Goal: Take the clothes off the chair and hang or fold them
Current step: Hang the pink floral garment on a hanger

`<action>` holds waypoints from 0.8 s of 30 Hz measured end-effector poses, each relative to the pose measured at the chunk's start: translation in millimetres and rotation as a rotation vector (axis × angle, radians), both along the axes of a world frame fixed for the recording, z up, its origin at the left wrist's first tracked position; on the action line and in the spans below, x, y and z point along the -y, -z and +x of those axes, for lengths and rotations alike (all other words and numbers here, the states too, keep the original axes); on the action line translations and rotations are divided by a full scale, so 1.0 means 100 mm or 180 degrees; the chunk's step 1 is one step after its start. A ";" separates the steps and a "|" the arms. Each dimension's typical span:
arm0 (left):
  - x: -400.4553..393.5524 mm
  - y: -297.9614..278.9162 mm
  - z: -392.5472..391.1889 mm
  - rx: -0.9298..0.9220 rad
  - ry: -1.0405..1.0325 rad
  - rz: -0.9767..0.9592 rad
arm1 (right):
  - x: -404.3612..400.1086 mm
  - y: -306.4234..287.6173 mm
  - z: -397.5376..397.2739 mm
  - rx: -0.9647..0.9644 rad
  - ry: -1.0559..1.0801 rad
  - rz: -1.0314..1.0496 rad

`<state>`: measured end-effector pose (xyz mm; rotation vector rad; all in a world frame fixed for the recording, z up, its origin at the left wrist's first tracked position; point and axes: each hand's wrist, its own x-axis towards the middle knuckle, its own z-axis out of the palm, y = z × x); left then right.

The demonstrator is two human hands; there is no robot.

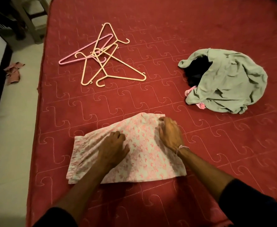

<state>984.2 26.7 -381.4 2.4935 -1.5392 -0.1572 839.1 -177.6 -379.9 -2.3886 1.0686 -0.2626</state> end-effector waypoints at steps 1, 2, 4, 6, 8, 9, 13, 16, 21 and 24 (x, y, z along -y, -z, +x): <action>0.13 0.04 0.01 -0.0047 0.0046 0.0012 | 0.06 0.02 0.14 -0.0045 -0.0145 -0.0073; 0.25 0.07 0.01 -0.0068 0.0101 0.0050 | 0.12 0.02 0.28 -0.0112 -0.0285 -0.0117; 0.44 0.14 0.04 -0.0101 0.0264 0.0271 | 0.22 0.04 0.51 -0.0292 -0.0580 -0.0222; 0.55 0.23 0.12 -0.0130 0.0466 0.0637 | 0.29 0.10 0.68 -0.0546 -0.0864 -0.0331; 0.57 0.34 0.20 -0.0211 0.0548 0.0906 | 0.35 0.17 0.76 -0.0774 -0.0866 -0.0371; 0.57 0.39 0.24 -0.0288 0.0556 0.0983 | 0.38 0.20 0.78 -0.0834 -0.0728 -0.0360; 0.54 0.44 0.31 -0.0451 0.0594 0.0957 | 0.49 0.26 0.73 -0.0983 -0.0152 -0.0520; 0.60 0.36 0.34 -0.0569 0.0432 0.0875 | 0.58 0.25 0.73 -0.0663 -0.0110 -0.0392; 0.80 0.18 0.64 -0.0624 -0.0071 0.0631 | 0.83 0.13 1.13 -0.0209 -0.0437 -0.0245; 0.95 0.13 0.96 -0.0654 -0.0445 0.0683 | 0.96 0.03 1.54 -0.0162 -0.0987 -0.0066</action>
